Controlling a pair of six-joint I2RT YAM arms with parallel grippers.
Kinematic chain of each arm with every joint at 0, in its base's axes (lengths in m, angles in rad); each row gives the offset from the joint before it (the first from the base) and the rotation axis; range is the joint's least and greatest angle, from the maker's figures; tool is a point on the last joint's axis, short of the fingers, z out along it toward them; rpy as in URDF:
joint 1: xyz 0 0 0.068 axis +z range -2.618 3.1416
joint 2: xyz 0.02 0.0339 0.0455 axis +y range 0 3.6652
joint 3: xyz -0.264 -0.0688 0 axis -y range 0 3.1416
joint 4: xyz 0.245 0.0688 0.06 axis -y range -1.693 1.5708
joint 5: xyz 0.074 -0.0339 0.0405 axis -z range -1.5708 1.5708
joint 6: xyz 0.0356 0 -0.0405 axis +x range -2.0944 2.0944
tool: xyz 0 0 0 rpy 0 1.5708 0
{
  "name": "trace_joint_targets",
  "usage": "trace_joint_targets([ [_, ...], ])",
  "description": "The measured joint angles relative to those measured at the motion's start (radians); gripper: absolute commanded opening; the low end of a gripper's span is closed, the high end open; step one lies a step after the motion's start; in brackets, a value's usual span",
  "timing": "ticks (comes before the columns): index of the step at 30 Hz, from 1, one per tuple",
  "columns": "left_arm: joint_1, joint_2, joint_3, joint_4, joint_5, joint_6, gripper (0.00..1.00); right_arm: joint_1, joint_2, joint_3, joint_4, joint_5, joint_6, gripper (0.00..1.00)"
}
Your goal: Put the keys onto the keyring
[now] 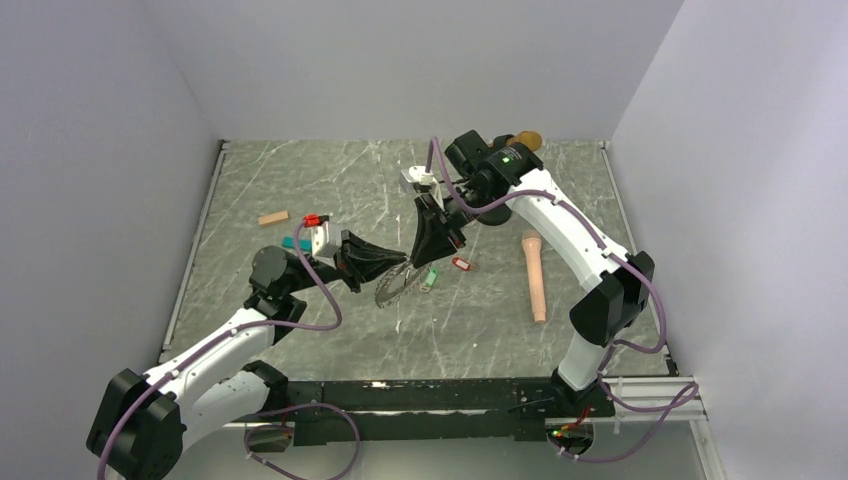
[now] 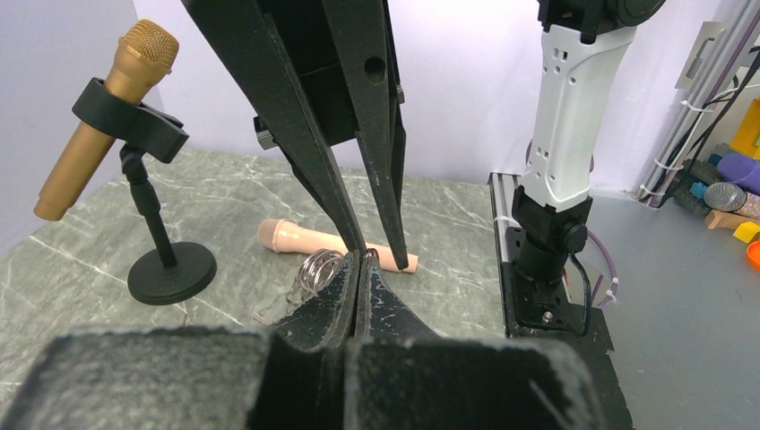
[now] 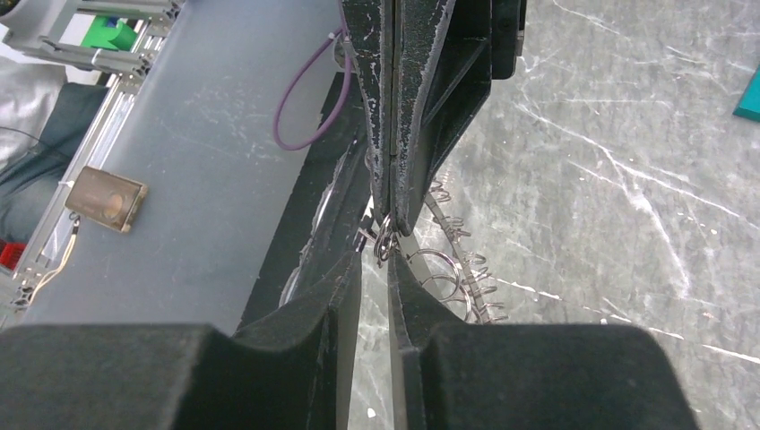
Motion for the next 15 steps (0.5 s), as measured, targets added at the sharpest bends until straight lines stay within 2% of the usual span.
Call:
trace_joint_targets([
  [5,0.000,0.000,0.000,0.003,0.000,-0.001,0.00,0.000,0.000,0.000,0.000,-0.001,-0.002,0.13],
  [15,0.000,0.000,0.000,0.004,-0.001,-0.002,0.00,0.000,0.000,0.000,0.005,-0.001,0.004,0.13],
])
